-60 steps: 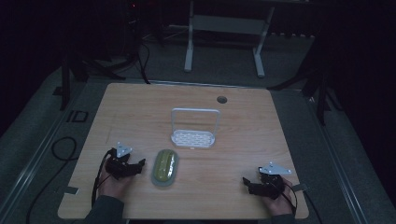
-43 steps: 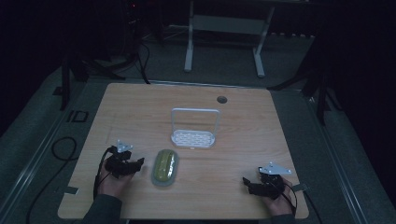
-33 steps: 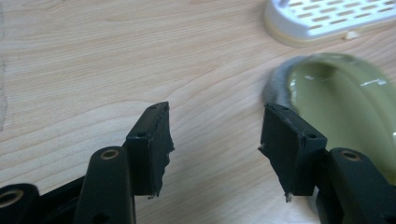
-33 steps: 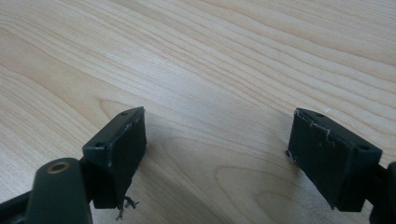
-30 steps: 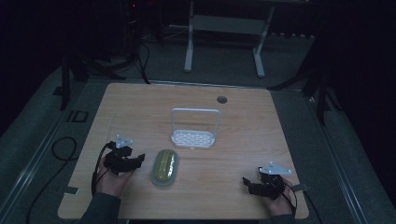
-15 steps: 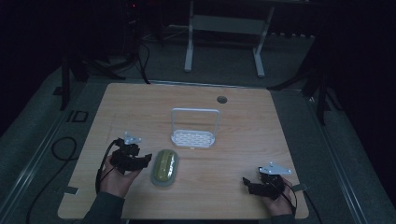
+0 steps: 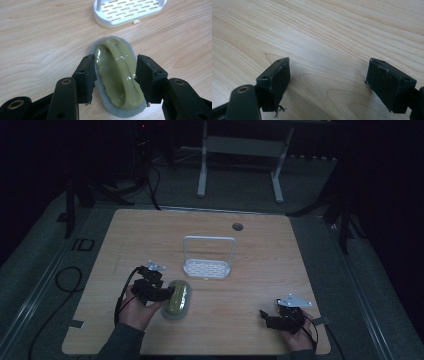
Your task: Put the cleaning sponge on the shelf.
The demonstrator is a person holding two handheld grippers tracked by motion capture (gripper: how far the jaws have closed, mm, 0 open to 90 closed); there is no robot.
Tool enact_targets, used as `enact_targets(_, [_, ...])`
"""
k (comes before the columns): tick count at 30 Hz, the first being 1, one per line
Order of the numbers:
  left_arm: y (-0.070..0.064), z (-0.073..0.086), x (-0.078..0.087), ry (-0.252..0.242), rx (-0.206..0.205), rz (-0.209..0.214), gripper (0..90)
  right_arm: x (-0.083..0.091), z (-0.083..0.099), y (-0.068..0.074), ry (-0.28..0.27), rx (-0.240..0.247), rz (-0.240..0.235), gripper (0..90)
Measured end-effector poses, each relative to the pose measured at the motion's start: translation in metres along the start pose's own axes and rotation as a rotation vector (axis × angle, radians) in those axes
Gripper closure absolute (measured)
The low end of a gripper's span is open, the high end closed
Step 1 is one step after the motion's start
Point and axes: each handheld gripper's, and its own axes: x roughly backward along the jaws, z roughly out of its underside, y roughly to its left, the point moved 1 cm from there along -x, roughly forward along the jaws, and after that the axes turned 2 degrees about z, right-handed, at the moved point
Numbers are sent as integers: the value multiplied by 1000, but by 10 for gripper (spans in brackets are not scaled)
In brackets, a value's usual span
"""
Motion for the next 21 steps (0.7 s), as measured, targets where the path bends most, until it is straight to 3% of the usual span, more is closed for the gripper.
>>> enact_targets(21, [-11,-12,-32,122,14,7,493,0,0,0,-1,1,0,187])
